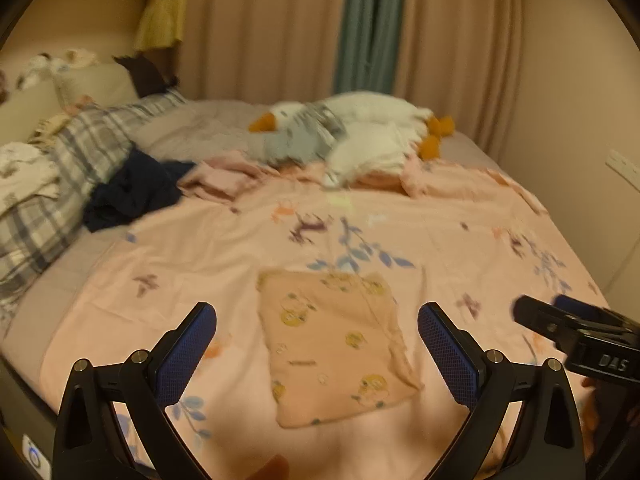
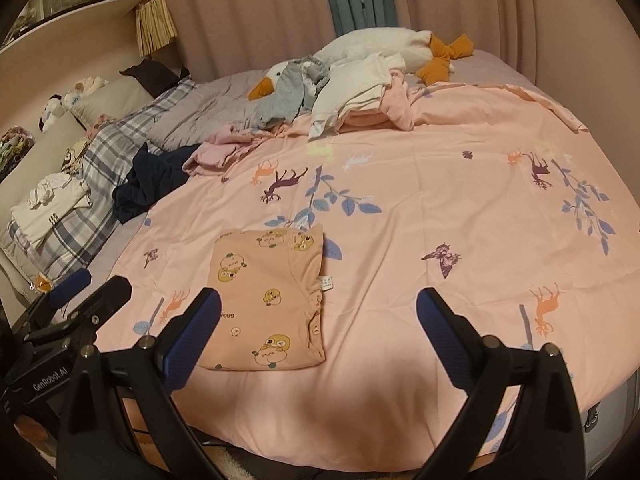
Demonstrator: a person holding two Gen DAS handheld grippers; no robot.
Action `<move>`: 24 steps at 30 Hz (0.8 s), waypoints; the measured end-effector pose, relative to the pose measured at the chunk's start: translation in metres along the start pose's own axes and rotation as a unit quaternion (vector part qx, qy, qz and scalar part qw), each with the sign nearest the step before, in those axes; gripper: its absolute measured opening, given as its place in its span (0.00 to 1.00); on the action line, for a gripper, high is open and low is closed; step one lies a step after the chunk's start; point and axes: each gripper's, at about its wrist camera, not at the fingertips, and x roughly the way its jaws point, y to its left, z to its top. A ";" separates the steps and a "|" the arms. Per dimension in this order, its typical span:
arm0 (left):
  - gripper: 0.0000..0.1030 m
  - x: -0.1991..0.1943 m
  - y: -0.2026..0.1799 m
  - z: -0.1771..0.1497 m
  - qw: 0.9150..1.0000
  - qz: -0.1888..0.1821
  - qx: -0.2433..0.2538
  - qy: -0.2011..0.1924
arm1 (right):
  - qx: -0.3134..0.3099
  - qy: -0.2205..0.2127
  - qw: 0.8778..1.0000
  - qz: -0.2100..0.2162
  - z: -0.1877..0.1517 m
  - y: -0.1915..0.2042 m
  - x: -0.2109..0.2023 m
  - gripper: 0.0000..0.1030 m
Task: Fold small clothes
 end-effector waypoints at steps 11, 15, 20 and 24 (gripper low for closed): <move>0.97 0.002 0.003 0.002 1.000 0.000 -0.007 -0.005 | 0.011 -0.001 1.000 -0.017 0.002 -0.005 0.003 0.98; 0.97 0.007 0.003 0.002 1.000 0.002 -0.005 0.004 | 0.010 -0.001 1.000 -0.022 0.002 -0.005 0.003 0.98; 0.97 0.007 0.001 0.000 1.000 0.008 -0.003 0.005 | 0.009 -0.001 1.000 -0.028 0.002 -0.005 0.005 0.98; 0.97 0.007 0.001 0.000 1.000 0.012 0.002 0.003 | 0.008 0.003 1.000 -0.030 0.001 -0.003 0.007 0.98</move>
